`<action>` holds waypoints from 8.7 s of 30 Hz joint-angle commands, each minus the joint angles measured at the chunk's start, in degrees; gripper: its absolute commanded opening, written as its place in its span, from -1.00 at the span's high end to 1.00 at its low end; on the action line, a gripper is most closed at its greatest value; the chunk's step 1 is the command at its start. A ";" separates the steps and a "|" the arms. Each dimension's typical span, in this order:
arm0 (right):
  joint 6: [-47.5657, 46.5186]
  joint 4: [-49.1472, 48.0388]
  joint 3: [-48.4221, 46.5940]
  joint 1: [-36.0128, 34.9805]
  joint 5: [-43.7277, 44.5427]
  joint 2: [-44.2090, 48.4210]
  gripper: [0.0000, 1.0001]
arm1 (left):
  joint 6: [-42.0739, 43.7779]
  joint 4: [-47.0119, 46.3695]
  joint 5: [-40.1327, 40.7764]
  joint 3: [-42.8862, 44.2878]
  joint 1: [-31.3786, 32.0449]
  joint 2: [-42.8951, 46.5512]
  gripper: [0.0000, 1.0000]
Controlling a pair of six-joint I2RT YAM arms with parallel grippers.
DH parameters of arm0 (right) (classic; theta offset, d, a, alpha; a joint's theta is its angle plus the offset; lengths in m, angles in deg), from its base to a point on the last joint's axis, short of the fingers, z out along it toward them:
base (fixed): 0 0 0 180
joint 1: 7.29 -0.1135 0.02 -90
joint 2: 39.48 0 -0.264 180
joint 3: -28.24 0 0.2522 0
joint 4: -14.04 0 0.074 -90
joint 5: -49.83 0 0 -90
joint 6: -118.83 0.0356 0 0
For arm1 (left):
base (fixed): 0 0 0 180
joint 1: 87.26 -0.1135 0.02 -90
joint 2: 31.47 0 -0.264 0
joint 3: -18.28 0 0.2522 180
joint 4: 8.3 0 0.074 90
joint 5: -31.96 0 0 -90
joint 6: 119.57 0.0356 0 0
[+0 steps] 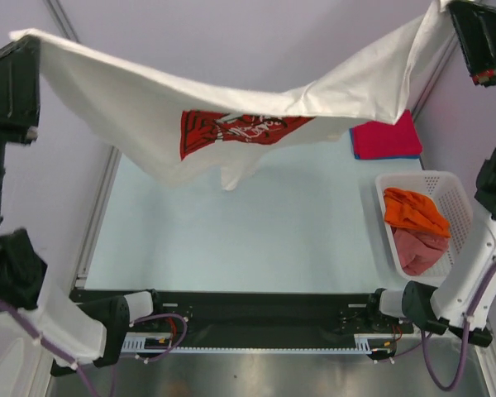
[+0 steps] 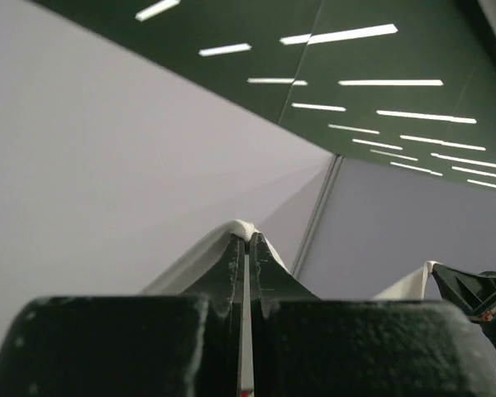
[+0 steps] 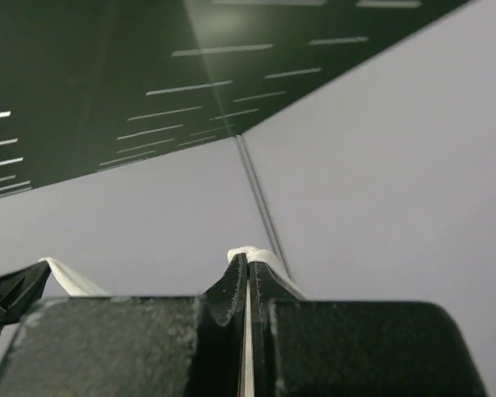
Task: Fold and stack the t-shirts
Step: Flatten the tshirt out, then fold the tshirt
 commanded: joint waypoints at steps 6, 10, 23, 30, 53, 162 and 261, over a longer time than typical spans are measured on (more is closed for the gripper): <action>0.41 -0.11 -6.83 0.10 2.28 0.09 1.00 | 2.96 4.01 4.25 1.01 -0.32 0.53 0.99; -0.64 0.51 1.42 0.01 2.11 -0.17 1.00 | 3.66 8.75 8.37 -3.63 -0.32 -1.05 0.99; -16.10 1.57 31.66 -9.04 7.55 -7.72 1.00 | 3.40 -0.78 7.51 -49.66 2.05 -9.13 1.00; -24.02 -1.50 34.76 -10.10 10.54 -22.47 1.00 | 4.81 -14.52 2.58 -64.74 2.23 -28.16 1.00; -22.35 9.40 -6.73 -13.97 12.74 -62.40 1.00 | 6.74 -12.07 3.64 -35.12 1.71 -55.89 1.00; -24.72 36.29 76.14 -19.06 28.12 5.98 1.00 | 28.63 12.02 12.52 -59.81 -0.32 -44.82 0.98; -39.23 38.83 64.89 -44.54 45.25 -12.39 0.15 | 20.89 2.43 0.22 -100.06 9.18 4.37 0.11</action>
